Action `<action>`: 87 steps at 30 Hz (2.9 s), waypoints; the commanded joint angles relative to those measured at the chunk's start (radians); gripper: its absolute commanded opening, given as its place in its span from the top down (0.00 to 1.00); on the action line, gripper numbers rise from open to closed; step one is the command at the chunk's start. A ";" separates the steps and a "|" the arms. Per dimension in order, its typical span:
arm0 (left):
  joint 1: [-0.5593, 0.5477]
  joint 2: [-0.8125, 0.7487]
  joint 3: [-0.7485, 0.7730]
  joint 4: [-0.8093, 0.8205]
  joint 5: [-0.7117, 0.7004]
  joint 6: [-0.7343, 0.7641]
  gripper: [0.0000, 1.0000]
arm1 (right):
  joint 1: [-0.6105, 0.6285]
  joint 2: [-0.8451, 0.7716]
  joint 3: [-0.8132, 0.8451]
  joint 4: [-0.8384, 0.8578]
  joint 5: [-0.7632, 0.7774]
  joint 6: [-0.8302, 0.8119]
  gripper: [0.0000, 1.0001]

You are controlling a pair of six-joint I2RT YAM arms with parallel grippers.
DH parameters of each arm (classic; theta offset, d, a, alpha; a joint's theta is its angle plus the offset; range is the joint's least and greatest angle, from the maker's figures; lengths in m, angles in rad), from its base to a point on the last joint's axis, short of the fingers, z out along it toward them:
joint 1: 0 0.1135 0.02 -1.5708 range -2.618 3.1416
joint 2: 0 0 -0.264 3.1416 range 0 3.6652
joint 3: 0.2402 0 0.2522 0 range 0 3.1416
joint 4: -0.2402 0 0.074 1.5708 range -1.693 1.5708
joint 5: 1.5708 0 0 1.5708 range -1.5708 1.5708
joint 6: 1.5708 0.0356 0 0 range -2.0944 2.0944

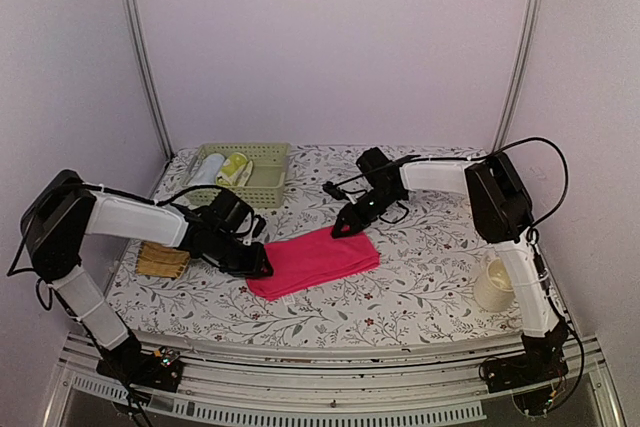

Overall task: Roll the towels
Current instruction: Rotate the towel at the center of the board, then smooth out the towel at the center of the board.

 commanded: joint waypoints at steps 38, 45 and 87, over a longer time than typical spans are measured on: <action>-0.023 -0.237 0.053 -0.263 -0.108 0.009 0.71 | -0.019 -0.433 -0.433 -0.215 -0.196 -0.275 0.69; -0.007 -0.144 0.038 -0.272 -0.127 0.001 0.68 | -0.114 -0.495 -0.507 -0.088 -0.240 -0.271 0.68; -0.187 -0.022 0.176 0.072 -0.008 0.163 0.71 | -0.141 -0.343 -0.195 -0.171 -0.193 -0.176 0.70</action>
